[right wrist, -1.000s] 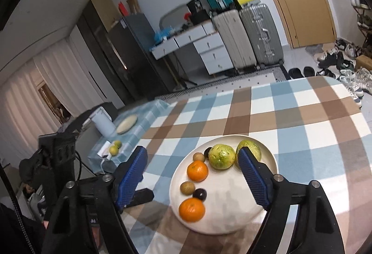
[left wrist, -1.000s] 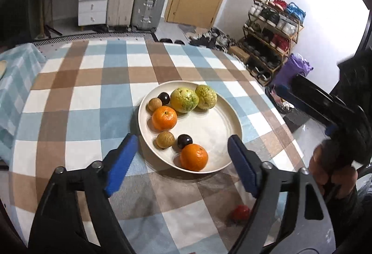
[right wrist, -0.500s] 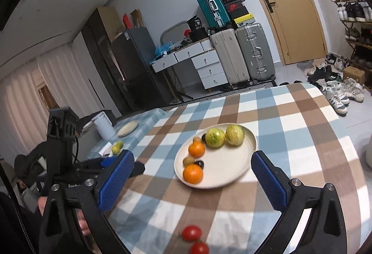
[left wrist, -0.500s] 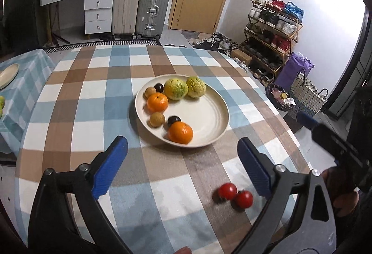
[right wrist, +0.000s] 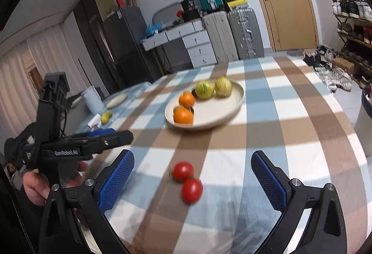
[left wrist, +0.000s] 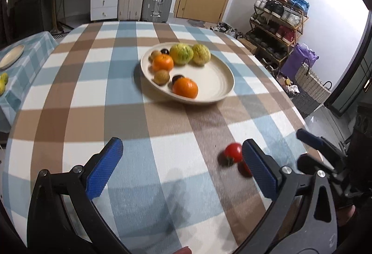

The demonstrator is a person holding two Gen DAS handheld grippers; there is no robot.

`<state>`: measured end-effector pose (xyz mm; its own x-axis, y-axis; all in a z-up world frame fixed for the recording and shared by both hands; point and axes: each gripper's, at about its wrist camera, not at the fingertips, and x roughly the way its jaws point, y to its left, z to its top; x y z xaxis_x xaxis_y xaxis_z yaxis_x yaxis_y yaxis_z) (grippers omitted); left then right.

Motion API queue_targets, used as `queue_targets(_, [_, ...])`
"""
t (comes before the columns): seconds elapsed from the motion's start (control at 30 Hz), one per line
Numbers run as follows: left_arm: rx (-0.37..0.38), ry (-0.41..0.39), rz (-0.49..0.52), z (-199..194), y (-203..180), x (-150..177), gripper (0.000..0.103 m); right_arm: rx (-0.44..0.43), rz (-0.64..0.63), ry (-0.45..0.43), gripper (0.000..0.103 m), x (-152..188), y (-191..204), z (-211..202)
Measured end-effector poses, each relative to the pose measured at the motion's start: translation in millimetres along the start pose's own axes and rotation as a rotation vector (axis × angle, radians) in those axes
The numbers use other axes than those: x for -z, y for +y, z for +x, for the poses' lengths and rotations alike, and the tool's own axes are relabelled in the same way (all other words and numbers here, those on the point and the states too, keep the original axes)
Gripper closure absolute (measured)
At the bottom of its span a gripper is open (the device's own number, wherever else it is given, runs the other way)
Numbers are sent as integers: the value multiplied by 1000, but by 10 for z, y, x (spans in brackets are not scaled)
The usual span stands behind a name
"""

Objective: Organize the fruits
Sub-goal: 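Move the right tool to a red tomato and close on it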

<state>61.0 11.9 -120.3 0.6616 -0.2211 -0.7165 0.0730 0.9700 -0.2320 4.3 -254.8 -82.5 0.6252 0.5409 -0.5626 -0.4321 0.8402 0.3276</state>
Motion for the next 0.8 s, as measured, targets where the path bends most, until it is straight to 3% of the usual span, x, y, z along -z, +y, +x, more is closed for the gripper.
queue_targets(0.17, [7, 19, 10, 22, 21, 119, 1, 15, 1, 86, 0, 181, 10, 177])
queue_targets(0.27, [16, 28, -1, 31, 43, 163, 1, -16, 3, 103, 1, 234, 30, 240])
queue_targets(0.43, [25, 33, -3, 31, 78, 199, 1, 8, 0, 144, 4, 254, 75, 353])
queue_targets(0.63, [33, 43, -19, 60, 116, 221, 1, 32, 12, 204, 29, 259, 43, 488])
queue_targets(0.7, [35, 50, -20, 84, 128, 228, 1, 32, 15, 219, 42, 272, 36, 520])
queue_targets(0.8, [41, 60, -28, 119, 150, 231, 1, 33, 16, 220, 47, 276, 31, 522])
